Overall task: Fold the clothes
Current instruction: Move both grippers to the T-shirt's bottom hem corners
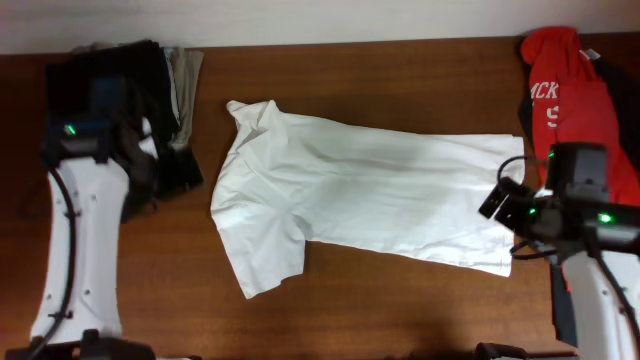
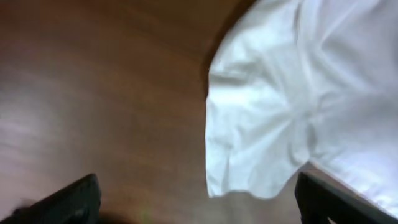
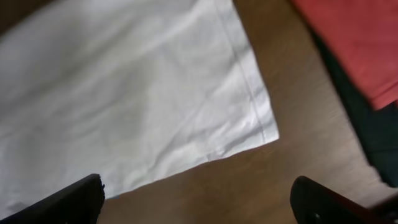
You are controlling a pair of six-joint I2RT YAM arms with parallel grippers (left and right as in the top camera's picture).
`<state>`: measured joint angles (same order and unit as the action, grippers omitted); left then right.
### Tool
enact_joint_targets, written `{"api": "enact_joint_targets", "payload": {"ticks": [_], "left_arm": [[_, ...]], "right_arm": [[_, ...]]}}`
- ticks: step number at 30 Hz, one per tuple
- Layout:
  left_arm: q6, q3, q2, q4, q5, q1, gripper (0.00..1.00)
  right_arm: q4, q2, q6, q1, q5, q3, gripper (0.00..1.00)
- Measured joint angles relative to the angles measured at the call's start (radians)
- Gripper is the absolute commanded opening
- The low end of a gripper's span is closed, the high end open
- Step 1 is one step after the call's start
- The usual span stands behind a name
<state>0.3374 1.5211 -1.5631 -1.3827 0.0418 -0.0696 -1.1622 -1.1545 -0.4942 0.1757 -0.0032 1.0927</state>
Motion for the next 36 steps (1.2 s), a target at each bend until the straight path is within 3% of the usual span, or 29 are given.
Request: {"api": "enact_joint_targets", "payload": {"ticks": [7,12,16,23,32,34,36], "left_arm": [[0.007,-0.468,0.008,0.298,0.132,0.003,0.98],[0.029,-0.617,0.007,0.401,0.169,0.012,0.93],[0.056,-0.645,0.007,0.483,0.175,0.08,0.93],[0.131,-0.645,0.002,0.494,0.107,0.236,0.93],[0.161,-0.645,-0.127,0.49,0.074,0.259,0.92],[0.162,-0.644,-0.131,0.489,0.073,0.259,0.89],[0.165,-0.643,-0.135,0.487,0.066,0.259,0.73]], "right_arm": [[0.087,-0.081,-0.008,0.0,-0.066,-0.118,0.99],[0.134,-0.108,-0.012,0.0,-0.074,-0.118,0.99],[0.138,-0.132,-0.015,0.0,-0.077,-0.118,0.98],[0.134,-0.154,-0.018,0.0,-0.09,-0.118,0.99],[0.138,-0.156,-0.018,0.0,-0.093,-0.118,0.99],[0.146,-0.156,-0.018,0.0,-0.093,-0.118,0.99],[0.146,-0.156,-0.018,0.0,-0.093,-0.118,0.99]]}}
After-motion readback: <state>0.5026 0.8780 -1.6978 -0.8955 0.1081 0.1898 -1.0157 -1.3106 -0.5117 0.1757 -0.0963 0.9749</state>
